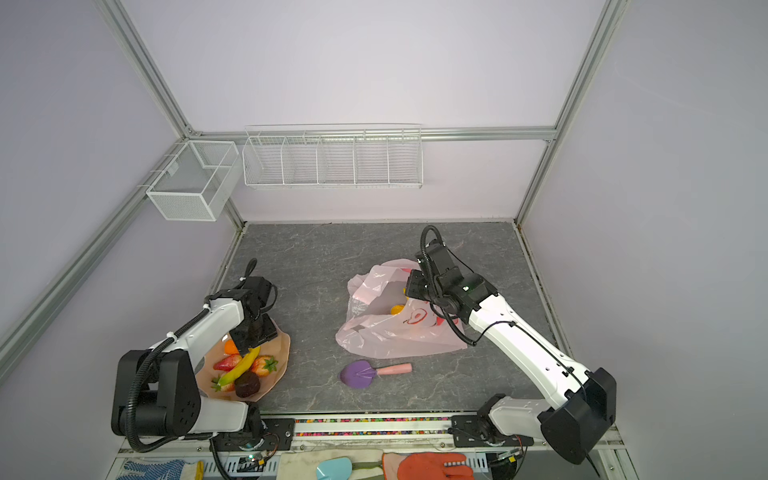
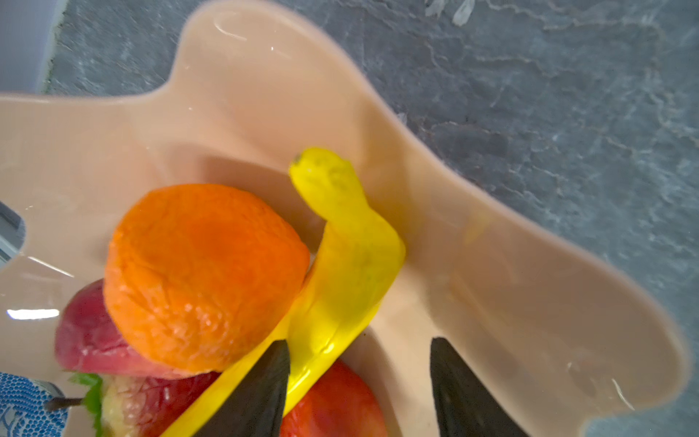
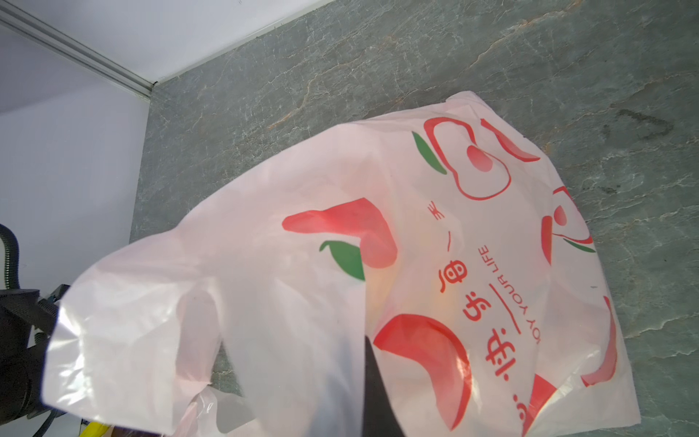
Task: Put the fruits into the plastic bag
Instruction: 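Lower the left gripper onto the yellow banana's tip in the bowl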
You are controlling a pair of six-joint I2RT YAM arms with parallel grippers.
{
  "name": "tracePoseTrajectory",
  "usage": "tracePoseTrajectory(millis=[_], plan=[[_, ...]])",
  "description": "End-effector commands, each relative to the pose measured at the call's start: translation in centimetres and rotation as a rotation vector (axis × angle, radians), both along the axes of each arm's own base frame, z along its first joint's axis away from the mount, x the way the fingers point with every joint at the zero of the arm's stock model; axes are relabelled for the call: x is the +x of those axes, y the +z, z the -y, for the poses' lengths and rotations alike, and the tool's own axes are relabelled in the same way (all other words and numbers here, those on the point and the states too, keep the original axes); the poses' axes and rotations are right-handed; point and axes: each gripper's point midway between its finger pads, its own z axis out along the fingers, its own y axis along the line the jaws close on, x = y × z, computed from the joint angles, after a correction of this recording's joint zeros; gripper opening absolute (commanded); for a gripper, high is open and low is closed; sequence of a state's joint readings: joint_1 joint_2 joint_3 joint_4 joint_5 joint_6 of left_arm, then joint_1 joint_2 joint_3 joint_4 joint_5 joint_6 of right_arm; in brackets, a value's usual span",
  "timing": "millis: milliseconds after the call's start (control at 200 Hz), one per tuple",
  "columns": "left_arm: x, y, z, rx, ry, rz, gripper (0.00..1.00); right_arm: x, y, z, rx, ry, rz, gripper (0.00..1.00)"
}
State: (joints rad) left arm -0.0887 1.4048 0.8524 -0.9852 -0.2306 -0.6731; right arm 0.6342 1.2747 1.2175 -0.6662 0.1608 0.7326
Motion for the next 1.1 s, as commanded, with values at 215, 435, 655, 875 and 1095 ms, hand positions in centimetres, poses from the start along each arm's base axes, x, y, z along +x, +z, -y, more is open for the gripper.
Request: tracePoseTrajectory(millis=[215, 435, 655, 875, 1095], plan=[[-0.3, -0.7, -0.1, -0.012, 0.011, -0.028, 0.54, -0.5, 0.9, 1.4, -0.013, -0.023, 0.029, 0.06], [-0.4, -0.8, 0.0, -0.02, 0.01, -0.034, 0.48, -0.7, 1.0, 1.7, -0.016, -0.029, 0.038, 0.06], [-0.2, -0.5, 0.2, -0.033, 0.005, -0.015, 0.39, -0.7, 1.2, 1.9, -0.016, -0.032, 0.043, 0.06], [0.1, -0.1, 0.4, -0.049, -0.004, 0.007, 0.27, -0.9, 1.3, 2.1, -0.019, -0.034, 0.046, 0.06], [0.4, 0.8, 0.6, -0.058, -0.006, 0.042, 0.21, -0.9, 1.3, 2.3, -0.027, -0.037, 0.049, 0.06]])
